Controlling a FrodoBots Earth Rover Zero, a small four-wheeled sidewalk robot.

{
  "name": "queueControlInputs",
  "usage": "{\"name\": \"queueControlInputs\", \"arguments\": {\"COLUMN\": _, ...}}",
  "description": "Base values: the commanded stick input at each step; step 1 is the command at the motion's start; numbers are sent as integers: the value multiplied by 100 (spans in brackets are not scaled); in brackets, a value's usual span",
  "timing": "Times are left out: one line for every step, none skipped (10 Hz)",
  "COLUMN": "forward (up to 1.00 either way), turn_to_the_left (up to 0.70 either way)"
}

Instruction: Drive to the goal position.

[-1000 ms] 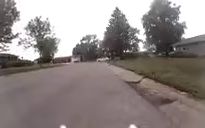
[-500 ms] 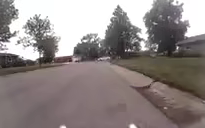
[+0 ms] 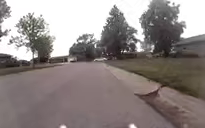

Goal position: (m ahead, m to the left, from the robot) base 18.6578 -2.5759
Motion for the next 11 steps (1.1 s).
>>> {"name": "queueControlInputs", "arguments": {"forward": 100, "turn_to_the_left": -2}}
{"name": "queueControlInputs", "arguments": {"forward": 100, "turn_to_the_left": -40}}
{"name": "queueControlInputs", "arguments": {"forward": 100, "turn_to_the_left": -35}}
{"name": "queueControlInputs", "arguments": {"forward": 100, "turn_to_the_left": -6}}
{"name": "queueControlInputs", "arguments": {"forward": 100, "turn_to_the_left": -3}}
{"name": "queueControlInputs", "arguments": {"forward": 100, "turn_to_the_left": -1}}
{"name": "queueControlInputs", "arguments": {"forward": 100, "turn_to_the_left": 0}}
{"name": "queueControlInputs", "arguments": {"forward": 100, "turn_to_the_left": 0}}
{"name": "queueControlInputs", "arguments": {"forward": 100, "turn_to_the_left": 0}}
{"name": "queueControlInputs", "arguments": {"forward": 100, "turn_to_the_left": 0}}
{"name": "queueControlInputs", "arguments": {"forward": 100, "turn_to_the_left": 0}}
